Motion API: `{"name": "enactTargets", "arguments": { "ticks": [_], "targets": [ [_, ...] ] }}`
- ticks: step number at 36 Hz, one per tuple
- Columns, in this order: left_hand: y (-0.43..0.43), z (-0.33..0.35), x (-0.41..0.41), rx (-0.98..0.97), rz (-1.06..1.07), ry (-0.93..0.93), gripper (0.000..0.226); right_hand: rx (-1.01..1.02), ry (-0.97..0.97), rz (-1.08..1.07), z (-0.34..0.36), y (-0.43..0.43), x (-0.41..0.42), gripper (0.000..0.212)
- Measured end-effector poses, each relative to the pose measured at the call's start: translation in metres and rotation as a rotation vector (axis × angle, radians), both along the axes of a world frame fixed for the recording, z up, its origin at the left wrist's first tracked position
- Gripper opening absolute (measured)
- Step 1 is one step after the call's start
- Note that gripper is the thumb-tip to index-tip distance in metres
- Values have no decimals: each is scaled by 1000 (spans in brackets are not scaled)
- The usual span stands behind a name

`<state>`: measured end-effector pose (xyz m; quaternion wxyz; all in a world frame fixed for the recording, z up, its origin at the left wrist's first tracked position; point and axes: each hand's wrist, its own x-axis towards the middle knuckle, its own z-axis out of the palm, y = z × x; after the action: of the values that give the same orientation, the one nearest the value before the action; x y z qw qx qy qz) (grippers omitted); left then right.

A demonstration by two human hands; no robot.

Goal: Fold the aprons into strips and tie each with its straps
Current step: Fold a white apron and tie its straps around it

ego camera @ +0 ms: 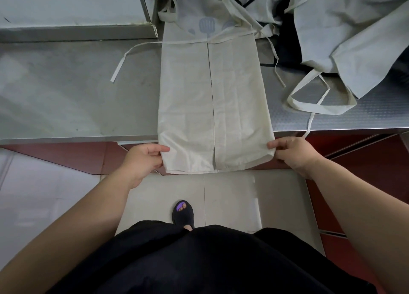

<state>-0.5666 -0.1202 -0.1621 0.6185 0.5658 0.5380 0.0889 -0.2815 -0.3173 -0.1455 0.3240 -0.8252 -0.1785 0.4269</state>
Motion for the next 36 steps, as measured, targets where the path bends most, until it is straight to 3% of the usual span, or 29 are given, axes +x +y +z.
{"name": "enactTargets", "arguments": {
  "ticks": [4, 7, 12, 21, 30, 36],
  "targets": [
    [1, -2, 0, 17, 61, -56, 21, 25, -42, 55, 1, -2, 0, 8],
    [2, -5, 2, 37, 120, -66, 13, -15, -106, 59, 0, -2, 3, 18],
    [8, -12, 4, 75, 141, -20, 22, -74, -159, 31, -1, 5, 7, 34],
    [15, -15, 13, 157, 80, 139, 23, -157, -168, -3, -1, 22, 6, 41],
    [19, -16, 23, 45, 300, 4, 23, 23, 273, -261, -2, 28, -1, 22],
    [22, -19, 19, -6, 291, -8, 20, 1, 444, -156, -8, 23, 4, 24]
  ]
}}
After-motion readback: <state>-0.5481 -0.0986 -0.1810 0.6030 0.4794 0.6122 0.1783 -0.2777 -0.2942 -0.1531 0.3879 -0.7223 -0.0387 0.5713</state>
